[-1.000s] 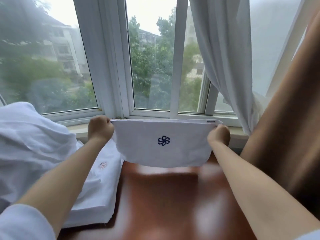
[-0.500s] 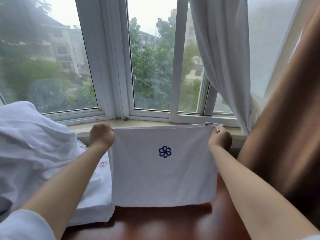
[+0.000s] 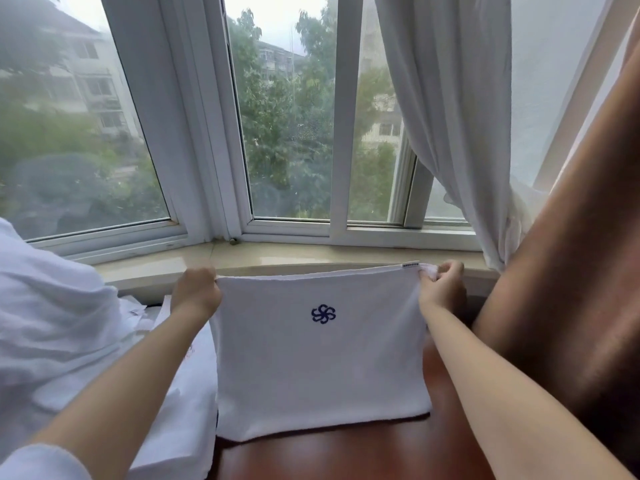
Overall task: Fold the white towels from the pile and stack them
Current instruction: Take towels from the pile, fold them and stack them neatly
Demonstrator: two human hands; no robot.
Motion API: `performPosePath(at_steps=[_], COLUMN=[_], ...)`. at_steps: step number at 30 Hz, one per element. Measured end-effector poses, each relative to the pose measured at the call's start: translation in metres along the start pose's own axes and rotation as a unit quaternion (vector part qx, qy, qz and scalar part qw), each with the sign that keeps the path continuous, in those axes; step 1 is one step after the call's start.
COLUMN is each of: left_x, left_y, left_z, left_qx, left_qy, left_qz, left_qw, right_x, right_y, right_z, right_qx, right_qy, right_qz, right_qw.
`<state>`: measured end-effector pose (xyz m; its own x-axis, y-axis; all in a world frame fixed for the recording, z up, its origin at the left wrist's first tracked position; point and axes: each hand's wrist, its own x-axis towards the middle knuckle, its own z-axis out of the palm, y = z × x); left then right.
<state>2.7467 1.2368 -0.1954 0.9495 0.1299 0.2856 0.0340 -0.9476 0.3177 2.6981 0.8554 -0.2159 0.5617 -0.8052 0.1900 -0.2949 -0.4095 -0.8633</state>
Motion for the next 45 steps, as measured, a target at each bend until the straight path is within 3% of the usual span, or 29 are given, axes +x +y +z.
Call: performPosePath(at_steps=[5,9,13,16,19,21,24,28,30,33,38,45], left_x=[0.020,0.048,0.056,0.041,0.006,-0.026,-0.079,-0.125,-0.132,-0.134,-0.122,-0.082], left_y=[0.009,0.028,0.042,0.037,0.019,-0.002,-0.039,-0.065,-0.062,-0.056,-0.052,-0.036], left_z=[0.021,0.007,-0.023,-0.034,-0.025,-0.009,0.026,0.065,0.071,0.075,0.081,0.106], left_qx=[-0.027,-0.050,-0.096,-0.093,-0.072,-0.050,-0.009,0.080,0.112,0.093,0.018,-0.085], left_qy=[0.029,0.140,0.265,0.304,0.276,0.215,0.071,-0.149,-0.212,-0.215,-0.180,-0.127], left_qz=[0.033,0.103,0.181,0.214,0.236,0.280,0.330,0.285,0.275,0.239,0.113,0.026], left_qw=[0.999,0.984,0.942,0.923,0.929,0.934,0.941,0.944,0.931,0.942,0.977,0.988], right_x=[0.020,0.035,0.041,0.031,0.011,-0.007,-0.040,-0.080,-0.093,-0.106,-0.095,-0.060], right_y=[0.007,-0.018,-0.050,-0.052,-0.032,-0.004,0.047,0.102,0.117,0.121,0.120,0.116], right_z=[0.022,0.025,0.011,-0.005,-0.018,-0.024,-0.029,-0.035,-0.037,-0.037,-0.030,-0.003], right_qx=[-0.073,0.009,0.111,0.142,0.129,0.109,0.076,-0.002,-0.036,-0.045,-0.067,-0.109], right_qy=[-0.034,0.025,0.083,0.099,0.091,0.078,0.043,-0.015,-0.048,-0.022,-0.011,-0.025], right_qz=[-0.023,-0.011,-0.033,-0.061,-0.033,0.002,0.054,0.112,0.129,0.153,0.154,0.138], right_qw=[0.996,1.000,0.990,0.983,0.987,0.991,0.995,0.994,0.990,0.987,0.986,0.984])
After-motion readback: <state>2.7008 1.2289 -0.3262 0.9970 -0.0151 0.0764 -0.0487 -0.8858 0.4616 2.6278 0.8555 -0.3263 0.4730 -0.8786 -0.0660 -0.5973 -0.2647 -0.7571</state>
